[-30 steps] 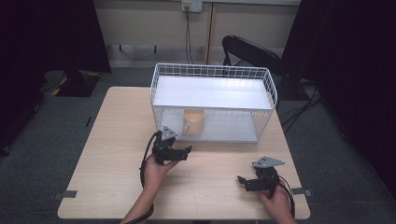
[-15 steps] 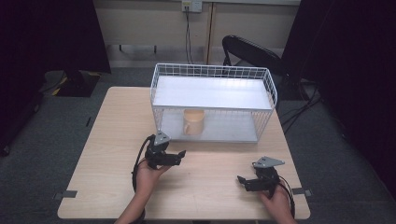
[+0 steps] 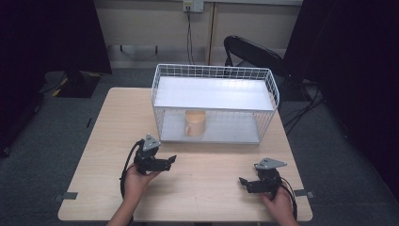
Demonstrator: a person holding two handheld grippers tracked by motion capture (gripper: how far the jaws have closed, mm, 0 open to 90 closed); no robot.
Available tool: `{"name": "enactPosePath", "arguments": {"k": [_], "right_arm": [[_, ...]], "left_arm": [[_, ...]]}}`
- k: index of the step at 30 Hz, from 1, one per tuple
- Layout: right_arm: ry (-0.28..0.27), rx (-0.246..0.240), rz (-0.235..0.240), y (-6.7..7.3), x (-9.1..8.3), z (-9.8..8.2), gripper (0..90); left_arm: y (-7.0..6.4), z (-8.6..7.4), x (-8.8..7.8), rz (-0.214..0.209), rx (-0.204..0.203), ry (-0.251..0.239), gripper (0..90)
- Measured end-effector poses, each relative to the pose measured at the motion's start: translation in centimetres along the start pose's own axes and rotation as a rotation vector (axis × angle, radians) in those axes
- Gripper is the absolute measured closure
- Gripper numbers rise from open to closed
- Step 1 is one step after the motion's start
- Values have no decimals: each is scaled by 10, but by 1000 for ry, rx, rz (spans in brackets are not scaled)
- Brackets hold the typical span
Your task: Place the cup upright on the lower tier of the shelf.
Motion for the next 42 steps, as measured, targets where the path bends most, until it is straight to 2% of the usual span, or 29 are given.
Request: {"name": "enactPosePath", "arguments": {"k": [6,9,15,25,31,42], "right_arm": [[0,0,0,0,0,0,127],[0,0,0,0,0,0,127],[0,0,0,0,0,0,127],[0,0,-1,0,0,0,127],[0,0,-1,0,0,0,127],[0,1,0,0,0,0,127]], "left_arm": [[6,-7,-10,2,10,5,162],[9,-10,-12,7,-11,2,162],[13,-14,-16,15,-4,7,163],[18,-25,-19,0,2,17,165],[23,-30,-23,7,10,12,168],[35,-46,-31,32,2,41,164]]}}
Point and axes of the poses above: each handheld gripper's, and its own axes: x roughly forward along the jaws, z roughly out of its top, y roughly to its left, the point moved 8 cm from there along x, roughly forward along the jaws, and after that the axes turned 2 degrees about x, right-handed, at the moved point
